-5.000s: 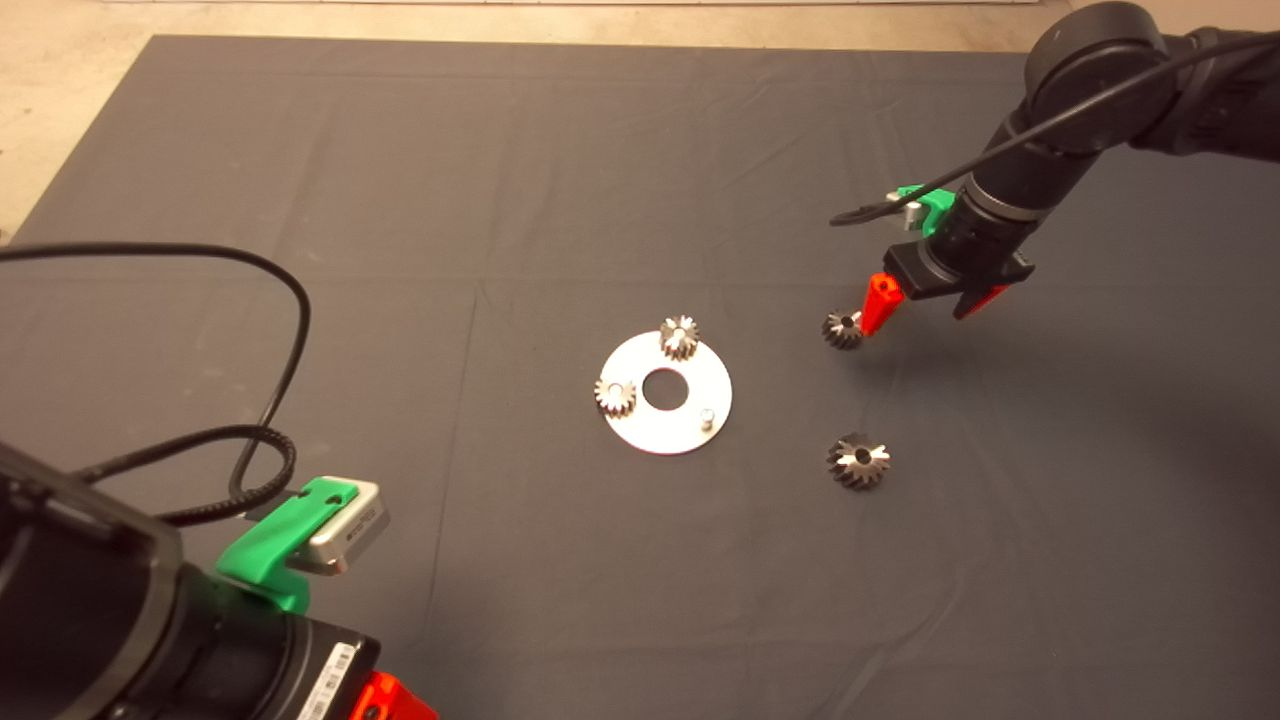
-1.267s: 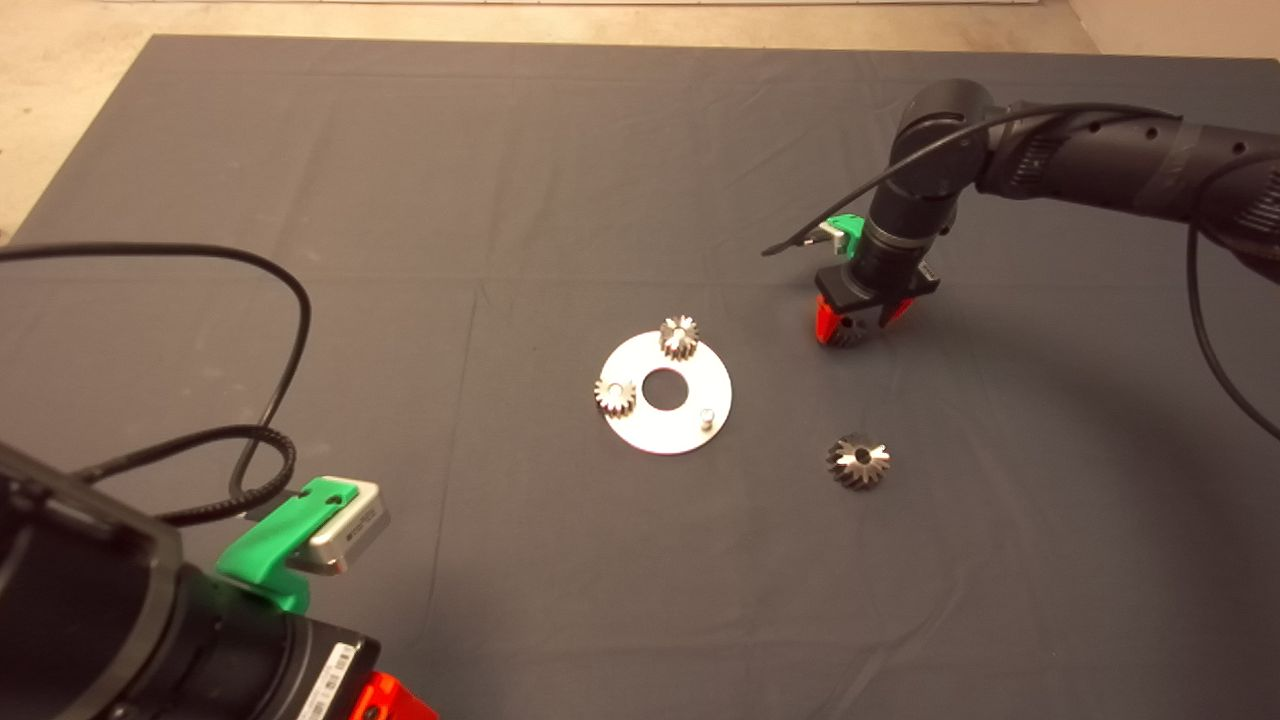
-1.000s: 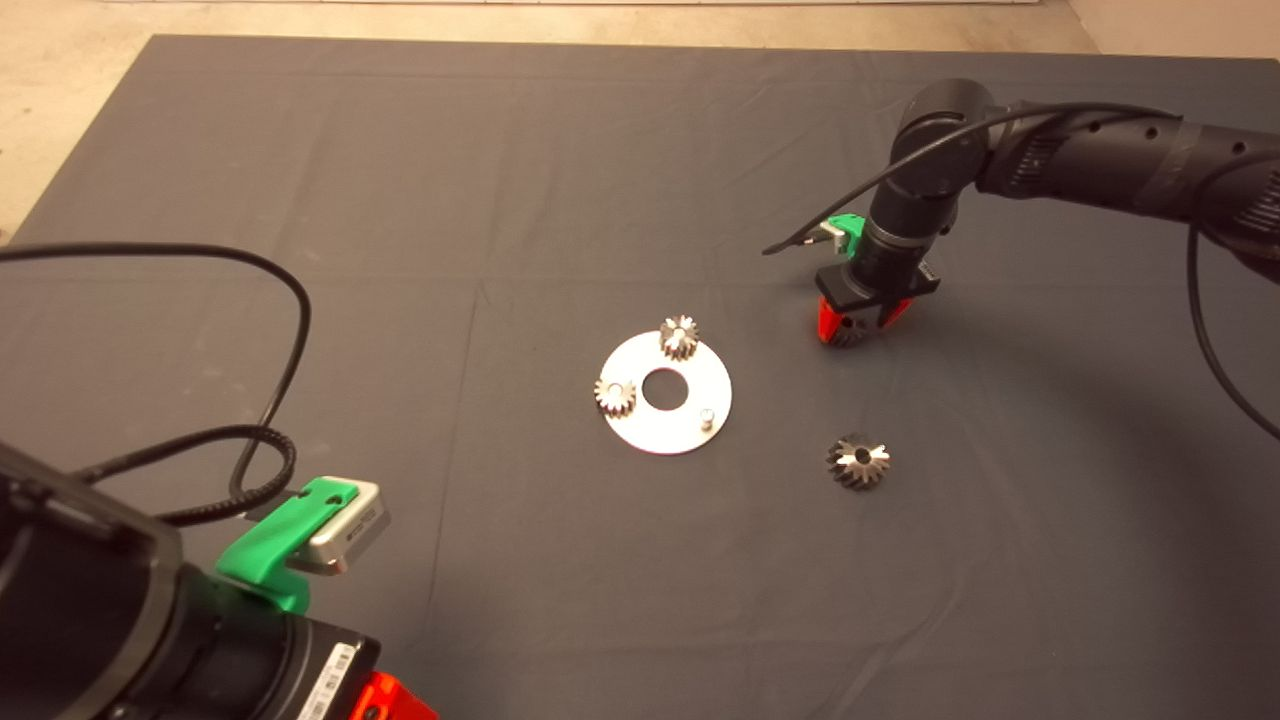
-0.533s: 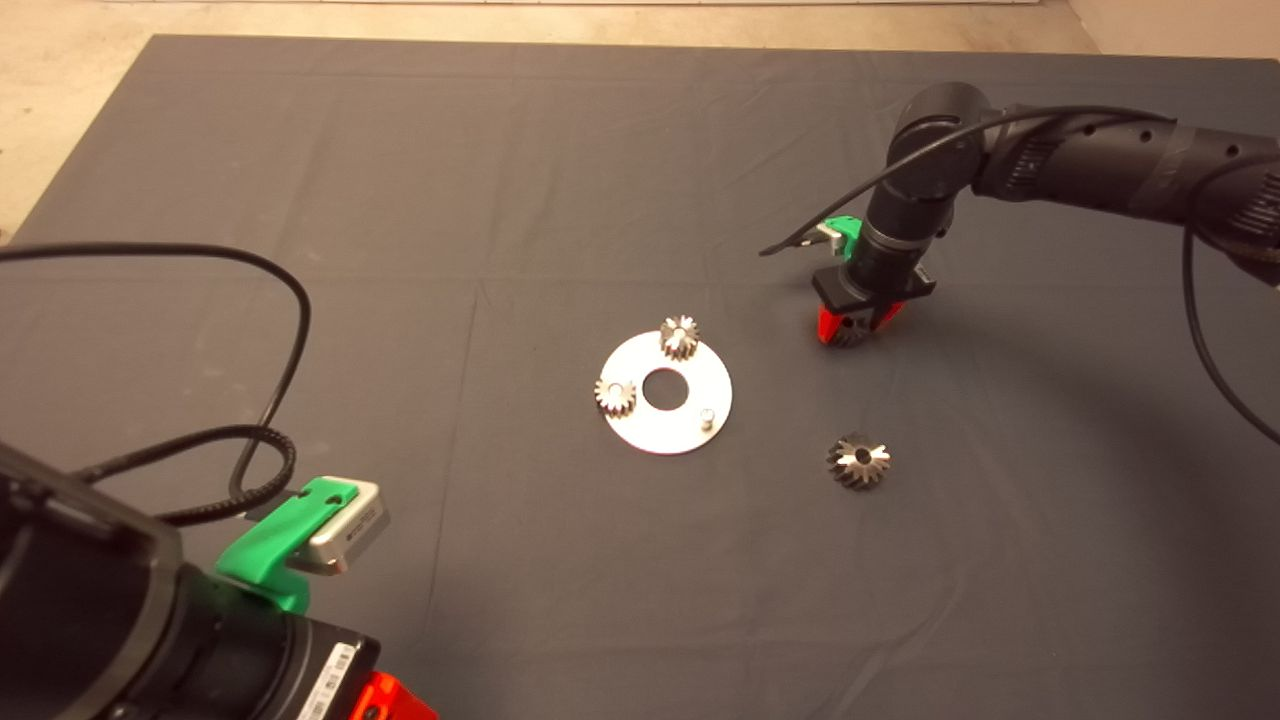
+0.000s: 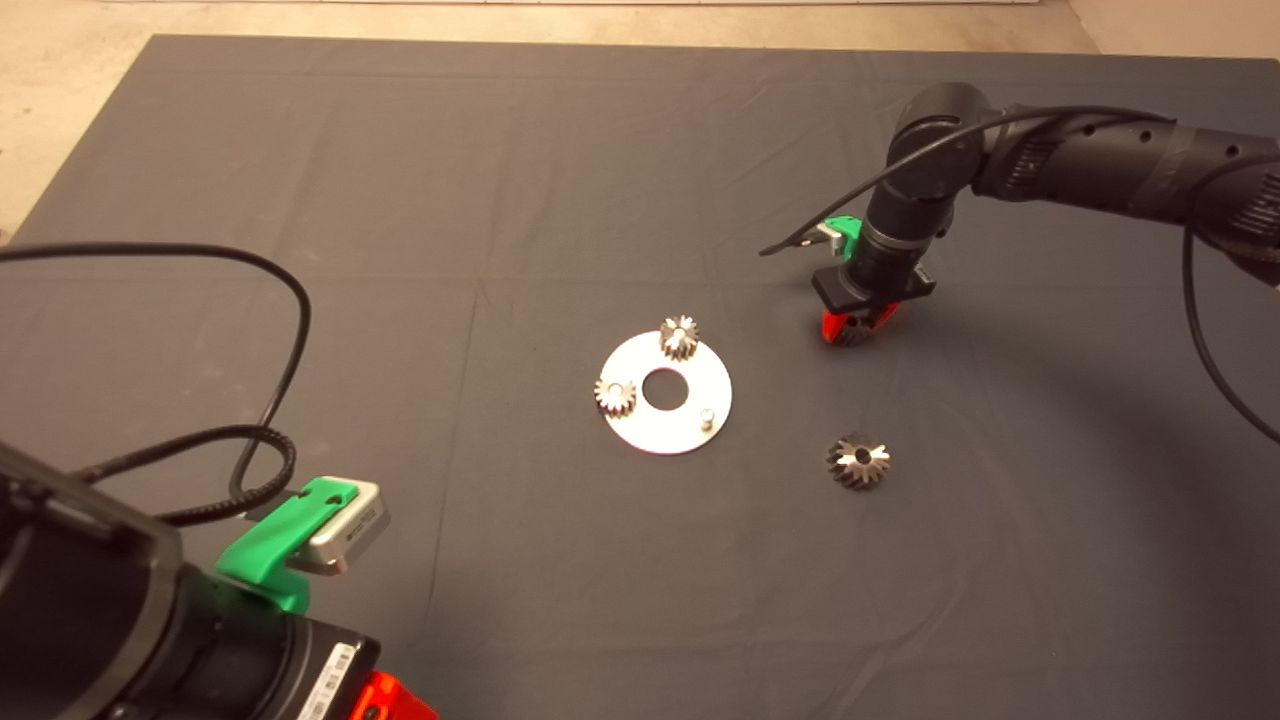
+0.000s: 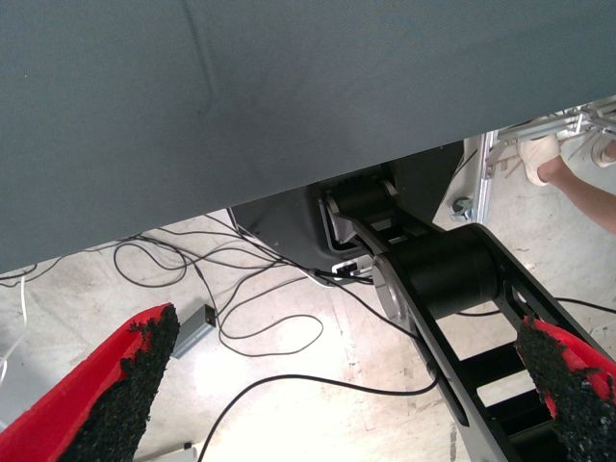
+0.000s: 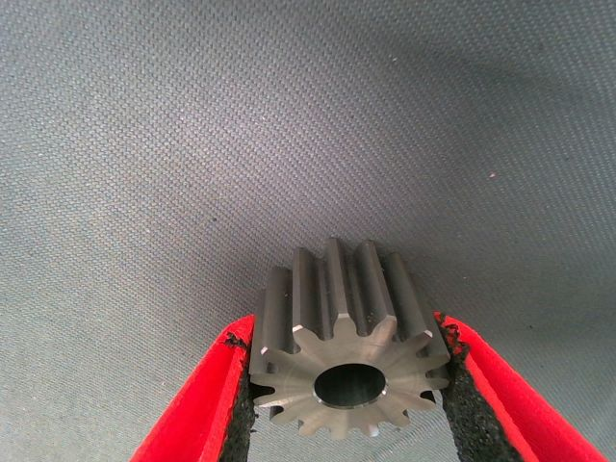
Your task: Remove an incorrectly installed larger gear and replace it with the correct smaller gear
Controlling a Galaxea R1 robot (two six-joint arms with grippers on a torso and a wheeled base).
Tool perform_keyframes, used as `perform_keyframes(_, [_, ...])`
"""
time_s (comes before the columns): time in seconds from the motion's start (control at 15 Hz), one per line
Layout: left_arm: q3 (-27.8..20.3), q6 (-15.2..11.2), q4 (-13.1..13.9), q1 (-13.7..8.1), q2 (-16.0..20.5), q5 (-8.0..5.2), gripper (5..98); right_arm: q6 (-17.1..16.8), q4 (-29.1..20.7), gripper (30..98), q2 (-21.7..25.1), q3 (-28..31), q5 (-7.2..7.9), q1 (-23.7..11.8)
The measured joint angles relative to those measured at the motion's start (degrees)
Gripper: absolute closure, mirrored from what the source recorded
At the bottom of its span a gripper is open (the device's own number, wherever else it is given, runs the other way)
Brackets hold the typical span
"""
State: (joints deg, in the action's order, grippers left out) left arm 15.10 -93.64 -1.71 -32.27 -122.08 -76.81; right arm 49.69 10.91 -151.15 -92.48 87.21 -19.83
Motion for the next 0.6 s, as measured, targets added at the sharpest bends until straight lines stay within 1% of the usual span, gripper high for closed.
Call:
perform_keyframes(0.07, [0.0,0.0,0.0,0.0,0.0,0.0,12.7,0.0,0.0,84.6,0.0,0.0,0.0,0.0])
perform_keyframes(0.6, [0.0,0.0,0.0,0.0,0.0,0.0,12.7,0.0,-0.01,85.9,0.02,0.09,0.0,0.0])
